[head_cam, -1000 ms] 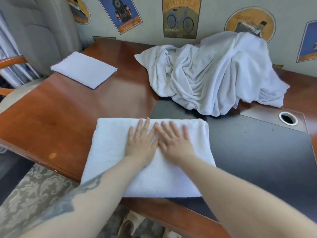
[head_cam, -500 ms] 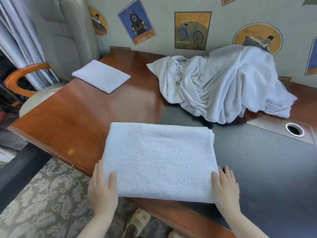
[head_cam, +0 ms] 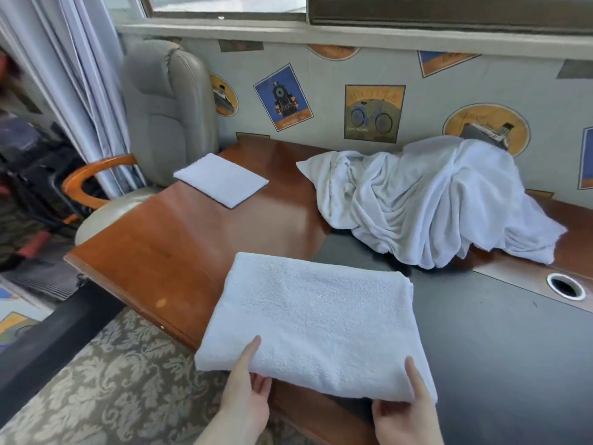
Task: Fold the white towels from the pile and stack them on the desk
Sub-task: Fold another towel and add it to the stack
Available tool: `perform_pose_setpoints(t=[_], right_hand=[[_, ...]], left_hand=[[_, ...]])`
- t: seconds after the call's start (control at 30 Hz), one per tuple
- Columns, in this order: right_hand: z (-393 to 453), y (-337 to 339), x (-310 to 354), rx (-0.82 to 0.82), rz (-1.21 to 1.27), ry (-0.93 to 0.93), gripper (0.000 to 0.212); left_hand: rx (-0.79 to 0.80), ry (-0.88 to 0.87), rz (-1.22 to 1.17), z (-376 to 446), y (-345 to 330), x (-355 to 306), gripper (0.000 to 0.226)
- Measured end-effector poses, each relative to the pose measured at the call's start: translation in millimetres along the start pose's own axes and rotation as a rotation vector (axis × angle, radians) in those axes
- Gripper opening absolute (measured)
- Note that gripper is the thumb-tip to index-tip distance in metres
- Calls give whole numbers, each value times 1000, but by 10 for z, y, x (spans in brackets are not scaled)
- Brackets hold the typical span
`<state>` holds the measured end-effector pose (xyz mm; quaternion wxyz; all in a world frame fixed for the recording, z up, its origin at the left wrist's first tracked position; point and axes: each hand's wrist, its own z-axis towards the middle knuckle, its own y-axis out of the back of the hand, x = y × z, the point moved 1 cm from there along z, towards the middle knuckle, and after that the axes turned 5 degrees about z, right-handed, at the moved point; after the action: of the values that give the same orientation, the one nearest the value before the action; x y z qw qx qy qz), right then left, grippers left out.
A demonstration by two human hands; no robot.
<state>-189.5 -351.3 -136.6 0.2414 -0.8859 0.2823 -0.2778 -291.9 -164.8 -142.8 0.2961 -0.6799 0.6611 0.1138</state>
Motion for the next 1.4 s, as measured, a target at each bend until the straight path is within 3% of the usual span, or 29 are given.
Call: perform_pose_setpoints(t=[0.17,0.3,0.4,0.53,0.73,0.87,1.03,1.23,1.4], right_hand=[[26,-197,-236,44,-31,30,36],[148,-503,-235,-26,-51,67,2],[203,-792,-189,131,-171,-7,10],[233,-1442,-353,88,-152,221,47],[529,-2799,-930,-4,-37,327,44],[727,-3805,-1292,-100,20,409,29],[1013,-5054,-1497,-151,-5,444,49],[1267,-6191,-1450,1,122,537,51],[1764,-6213,-1769,121,158,555,49]], left_hand=[[62,-17,-43,44,-145,56,60],[187,45,-96,108,-316,-114,45],[243,27,-88,224,-459,-469,44],[399,-28,-85,388,-783,-1148,44],[455,-13,-55,1041,-1229,-2413,37],[450,18,-31,1457,-1622,-3337,38],[478,25,30,1821,-2331,-4438,55],[678,-62,41,2031,-3147,-5428,51],[797,-82,36,2637,-3212,-5623,45]])
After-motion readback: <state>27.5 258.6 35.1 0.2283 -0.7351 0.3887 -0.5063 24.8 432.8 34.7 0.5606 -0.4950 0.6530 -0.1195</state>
